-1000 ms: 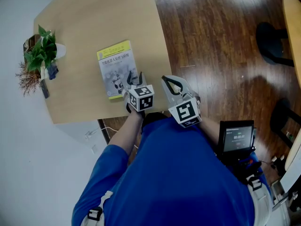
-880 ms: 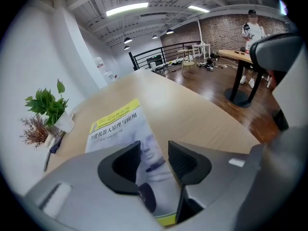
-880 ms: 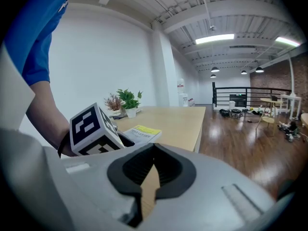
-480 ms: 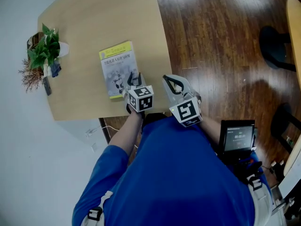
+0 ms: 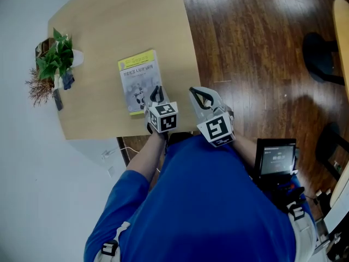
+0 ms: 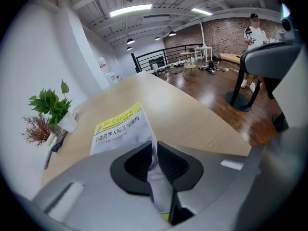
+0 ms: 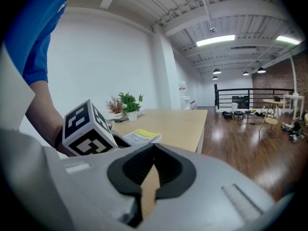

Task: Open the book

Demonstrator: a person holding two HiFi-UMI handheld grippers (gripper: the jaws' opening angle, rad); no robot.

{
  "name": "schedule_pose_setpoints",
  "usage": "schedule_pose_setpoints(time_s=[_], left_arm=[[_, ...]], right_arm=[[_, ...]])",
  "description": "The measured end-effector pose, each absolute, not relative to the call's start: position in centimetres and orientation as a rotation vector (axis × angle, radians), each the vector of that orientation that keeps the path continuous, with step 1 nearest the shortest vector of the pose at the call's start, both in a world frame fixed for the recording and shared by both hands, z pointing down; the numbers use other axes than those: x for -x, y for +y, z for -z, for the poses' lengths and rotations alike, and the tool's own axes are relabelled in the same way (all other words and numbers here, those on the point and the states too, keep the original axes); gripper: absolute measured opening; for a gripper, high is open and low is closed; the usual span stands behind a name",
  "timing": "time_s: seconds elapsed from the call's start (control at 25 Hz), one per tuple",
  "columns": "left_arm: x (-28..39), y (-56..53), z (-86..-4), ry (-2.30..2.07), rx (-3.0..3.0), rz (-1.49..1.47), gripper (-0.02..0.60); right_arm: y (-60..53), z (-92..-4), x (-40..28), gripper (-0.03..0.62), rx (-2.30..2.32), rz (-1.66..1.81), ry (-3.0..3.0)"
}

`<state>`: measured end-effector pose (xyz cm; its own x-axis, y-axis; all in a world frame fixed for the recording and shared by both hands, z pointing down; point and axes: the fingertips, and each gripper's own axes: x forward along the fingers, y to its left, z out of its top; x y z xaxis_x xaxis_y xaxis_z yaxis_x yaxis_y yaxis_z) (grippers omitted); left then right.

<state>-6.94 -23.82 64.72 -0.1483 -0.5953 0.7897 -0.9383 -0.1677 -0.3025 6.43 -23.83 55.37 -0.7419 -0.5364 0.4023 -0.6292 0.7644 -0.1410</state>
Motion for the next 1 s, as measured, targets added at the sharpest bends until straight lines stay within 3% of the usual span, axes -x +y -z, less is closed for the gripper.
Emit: schedule_pose_setpoints(time_s=[0.24, 1.0], left_arm=[[7.8, -23.9, -63.6, -1.743, -1.752, -1.22, 0.012], [13.9, -22.3, -57.4, -1.845, -1.808, -0.951, 0.011]], right_arm=[[-24.1, -55.0, -5.9, 0.003, -0.882, -0.376, -2.638], [-23.1, -51.7, -1.0, 0.003, -0.89, -0.249, -2.656]])
